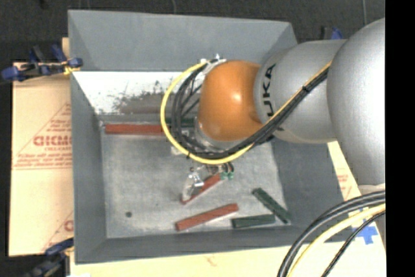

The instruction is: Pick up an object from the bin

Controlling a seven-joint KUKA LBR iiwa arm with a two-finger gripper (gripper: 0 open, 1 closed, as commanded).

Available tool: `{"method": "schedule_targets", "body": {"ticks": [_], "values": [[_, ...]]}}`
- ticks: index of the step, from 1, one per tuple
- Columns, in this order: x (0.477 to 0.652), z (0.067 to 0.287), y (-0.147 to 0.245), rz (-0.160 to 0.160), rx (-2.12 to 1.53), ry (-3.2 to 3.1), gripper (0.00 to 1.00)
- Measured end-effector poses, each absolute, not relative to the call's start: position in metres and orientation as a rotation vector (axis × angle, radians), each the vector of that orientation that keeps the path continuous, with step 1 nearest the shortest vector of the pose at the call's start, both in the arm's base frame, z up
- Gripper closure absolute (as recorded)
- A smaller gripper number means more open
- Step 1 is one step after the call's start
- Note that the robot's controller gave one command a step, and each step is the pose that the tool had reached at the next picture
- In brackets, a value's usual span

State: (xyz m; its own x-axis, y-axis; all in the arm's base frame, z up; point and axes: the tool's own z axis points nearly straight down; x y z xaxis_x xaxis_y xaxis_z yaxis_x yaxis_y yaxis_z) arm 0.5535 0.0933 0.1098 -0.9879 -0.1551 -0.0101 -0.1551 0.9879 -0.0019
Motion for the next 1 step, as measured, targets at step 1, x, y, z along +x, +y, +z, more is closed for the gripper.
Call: {"method": "schedule_targets", "body": {"ticks": [1], "values": [[0.5503, 0.0794, 0.0661, 0.003, -0.161, 3.140, 0.00]]}}
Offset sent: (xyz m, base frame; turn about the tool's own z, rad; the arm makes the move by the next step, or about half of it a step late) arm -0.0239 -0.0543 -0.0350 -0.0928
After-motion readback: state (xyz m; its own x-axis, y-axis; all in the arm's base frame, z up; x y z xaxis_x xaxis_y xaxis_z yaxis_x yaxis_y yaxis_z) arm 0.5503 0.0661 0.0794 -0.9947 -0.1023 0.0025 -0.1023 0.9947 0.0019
